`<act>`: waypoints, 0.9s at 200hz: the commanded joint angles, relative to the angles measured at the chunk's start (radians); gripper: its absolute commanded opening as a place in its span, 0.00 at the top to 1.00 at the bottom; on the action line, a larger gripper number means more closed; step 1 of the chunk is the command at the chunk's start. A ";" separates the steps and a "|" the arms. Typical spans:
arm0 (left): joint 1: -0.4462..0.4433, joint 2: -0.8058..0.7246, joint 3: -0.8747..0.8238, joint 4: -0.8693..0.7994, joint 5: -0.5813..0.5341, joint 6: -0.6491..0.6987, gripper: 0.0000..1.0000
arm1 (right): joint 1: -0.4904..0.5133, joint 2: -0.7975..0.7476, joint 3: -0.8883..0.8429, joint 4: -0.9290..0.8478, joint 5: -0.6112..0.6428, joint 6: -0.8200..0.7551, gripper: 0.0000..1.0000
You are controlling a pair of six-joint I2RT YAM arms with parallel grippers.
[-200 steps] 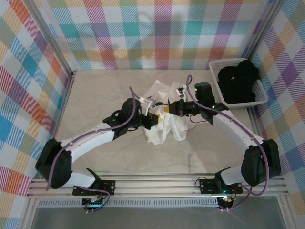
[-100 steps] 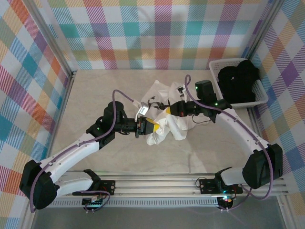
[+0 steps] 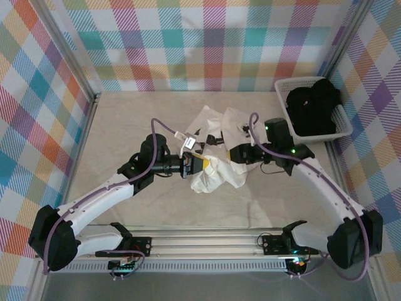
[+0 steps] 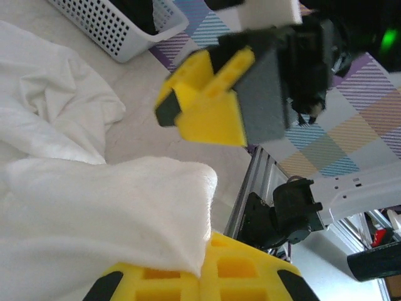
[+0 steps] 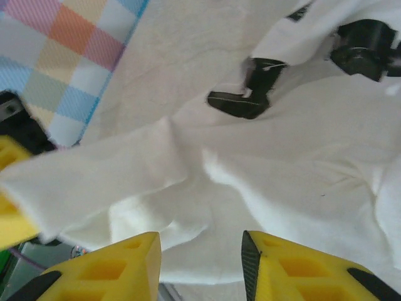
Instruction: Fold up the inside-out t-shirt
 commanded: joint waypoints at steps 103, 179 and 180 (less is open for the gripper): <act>0.011 -0.025 -0.010 -0.005 -0.049 0.007 1.00 | 0.060 0.131 -0.088 0.374 -0.238 0.132 0.91; 0.107 -0.101 -0.080 0.010 -0.146 -0.085 1.00 | 0.037 -0.055 -0.001 0.061 -0.180 -0.107 1.00; 0.108 -0.102 -0.081 0.010 -0.148 -0.087 1.00 | 0.036 -0.057 0.000 0.059 -0.180 -0.109 1.00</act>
